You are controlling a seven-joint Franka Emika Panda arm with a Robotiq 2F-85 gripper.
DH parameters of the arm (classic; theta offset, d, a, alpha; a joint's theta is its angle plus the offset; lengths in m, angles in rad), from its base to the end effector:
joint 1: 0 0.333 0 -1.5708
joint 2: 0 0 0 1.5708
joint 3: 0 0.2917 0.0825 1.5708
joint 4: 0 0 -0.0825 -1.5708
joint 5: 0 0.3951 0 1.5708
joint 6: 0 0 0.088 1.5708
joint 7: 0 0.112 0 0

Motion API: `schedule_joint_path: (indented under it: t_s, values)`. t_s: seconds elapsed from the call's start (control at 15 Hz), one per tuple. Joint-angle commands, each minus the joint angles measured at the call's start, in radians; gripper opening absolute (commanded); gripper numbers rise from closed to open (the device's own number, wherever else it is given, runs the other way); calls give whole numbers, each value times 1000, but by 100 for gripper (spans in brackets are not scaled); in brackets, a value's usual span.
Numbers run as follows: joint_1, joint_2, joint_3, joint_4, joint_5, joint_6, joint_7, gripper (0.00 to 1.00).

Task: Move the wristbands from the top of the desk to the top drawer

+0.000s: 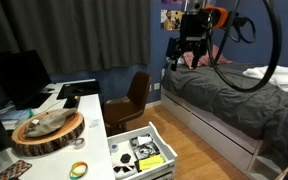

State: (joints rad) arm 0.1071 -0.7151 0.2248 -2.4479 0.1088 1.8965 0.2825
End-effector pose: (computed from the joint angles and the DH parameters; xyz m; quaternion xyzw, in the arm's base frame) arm 0.3572 0.1398 0.5212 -0.9968 0.0101 -0.0788 0.0014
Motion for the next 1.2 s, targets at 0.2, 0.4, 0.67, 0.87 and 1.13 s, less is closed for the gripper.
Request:
schedule_joint_path:
  t_s: [0.2,0.4,0.67,0.87,1.13]
  values:
    - [1,0,-1,3,-1,-3,0,100]
    - [1,0,-1,3,-1,-3,0,100]
    - [15,13,2,10,13,7,-11,100]
    - [65,71,48,32,36,43,-24,100]
    - [132,161,115,45,58,152,-1,100]
